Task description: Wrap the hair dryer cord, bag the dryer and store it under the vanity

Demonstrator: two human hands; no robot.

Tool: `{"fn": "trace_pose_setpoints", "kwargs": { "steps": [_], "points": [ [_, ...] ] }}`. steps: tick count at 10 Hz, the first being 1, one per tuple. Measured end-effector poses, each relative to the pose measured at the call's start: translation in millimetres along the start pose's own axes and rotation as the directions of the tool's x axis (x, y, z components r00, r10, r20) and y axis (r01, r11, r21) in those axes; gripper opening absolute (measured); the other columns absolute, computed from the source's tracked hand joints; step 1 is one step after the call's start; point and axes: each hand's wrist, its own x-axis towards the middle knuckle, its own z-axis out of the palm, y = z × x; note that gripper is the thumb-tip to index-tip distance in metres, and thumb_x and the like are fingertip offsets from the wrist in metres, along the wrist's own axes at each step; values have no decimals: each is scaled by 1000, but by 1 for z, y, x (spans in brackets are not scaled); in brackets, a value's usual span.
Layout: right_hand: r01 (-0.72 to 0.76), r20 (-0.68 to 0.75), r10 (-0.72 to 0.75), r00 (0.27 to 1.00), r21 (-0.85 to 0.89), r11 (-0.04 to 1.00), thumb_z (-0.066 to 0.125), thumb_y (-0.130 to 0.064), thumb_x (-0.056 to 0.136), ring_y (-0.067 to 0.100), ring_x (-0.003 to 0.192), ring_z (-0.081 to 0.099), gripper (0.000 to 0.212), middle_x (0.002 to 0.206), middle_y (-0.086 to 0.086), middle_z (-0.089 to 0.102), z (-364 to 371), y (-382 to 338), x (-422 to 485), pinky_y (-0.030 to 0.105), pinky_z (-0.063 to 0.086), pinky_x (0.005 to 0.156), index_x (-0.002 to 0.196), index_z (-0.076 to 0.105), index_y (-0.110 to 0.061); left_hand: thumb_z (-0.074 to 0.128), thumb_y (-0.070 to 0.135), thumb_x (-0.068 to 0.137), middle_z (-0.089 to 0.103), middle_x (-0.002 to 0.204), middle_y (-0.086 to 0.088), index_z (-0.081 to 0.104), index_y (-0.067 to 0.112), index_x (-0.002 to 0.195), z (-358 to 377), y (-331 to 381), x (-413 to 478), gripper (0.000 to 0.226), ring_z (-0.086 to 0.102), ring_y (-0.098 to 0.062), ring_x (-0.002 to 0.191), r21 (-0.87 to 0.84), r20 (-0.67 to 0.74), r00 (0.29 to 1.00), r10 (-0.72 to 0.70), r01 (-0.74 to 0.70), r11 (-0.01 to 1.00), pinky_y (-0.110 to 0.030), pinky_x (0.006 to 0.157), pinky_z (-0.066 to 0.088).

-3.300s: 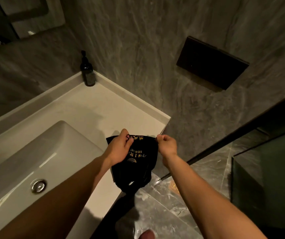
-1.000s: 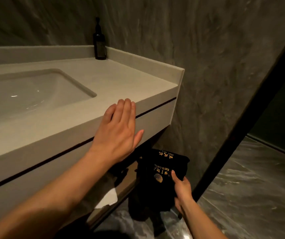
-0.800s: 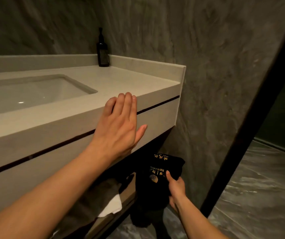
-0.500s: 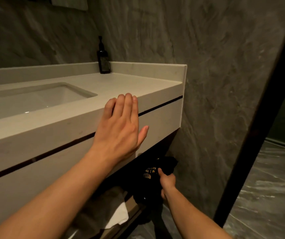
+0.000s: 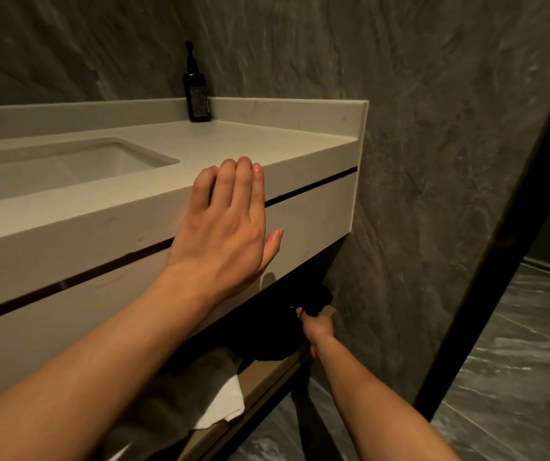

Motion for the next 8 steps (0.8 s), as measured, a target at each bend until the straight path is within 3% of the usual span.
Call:
{"fn": "trace_pose_setpoints", "kwargs": {
  "steps": [1,2,4,6,7,8],
  "points": [
    [-71,2,71,997,81,994,69,-21,92,26,67,64,29,88,13,72,-8,-1,0,26,52,44,114,67,-3,23,54,99,31,154,-32,17,-11,151,-1,1,-1,84,30,-46,142,-7,-4,1000,3,-3,1000,-53,117,21],
    [-117,38,113,993,169,979,66,-11,93,23,72,66,22,98,13,71,-6,-3,2,26,53,45,115,67,-4,23,54,99,30,154,-32,17,-11,151,-1,0,-1,84,30,-45,142,-10,-14,1000,9,-9,1000,-53,117,21],
    [-184,158,142,977,292,939,56,1,98,22,77,66,20,91,9,67,-9,-7,0,25,58,43,117,60,-5,22,55,99,30,154,-32,16,-11,152,1,-1,-1,84,29,-46,142,-26,-23,1000,12,-13,1000,-53,117,21],
    [-247,285,183,941,205,947,46,7,98,21,81,65,25,97,13,65,-41,-7,-18,22,59,50,110,60,-10,25,49,99,25,158,-32,11,-11,153,1,-2,-2,83,24,-46,147,-91,15,1000,13,-12,996,-52,121,17],
    [-230,222,207,953,84,969,48,9,93,22,78,63,30,94,16,64,-64,-30,-56,22,53,46,106,61,-14,32,40,96,21,161,-32,8,-11,154,-6,-5,-2,81,20,-46,150,-167,79,996,35,-21,986,-53,122,13],
    [-204,120,216,969,-102,974,42,13,92,27,64,59,30,79,14,62,-89,-67,-101,22,43,41,92,58,-12,35,41,94,12,165,-31,2,-8,155,-24,-10,-1,85,12,-45,154,-230,226,972,57,-3,973,-53,123,8]
  ]
}}
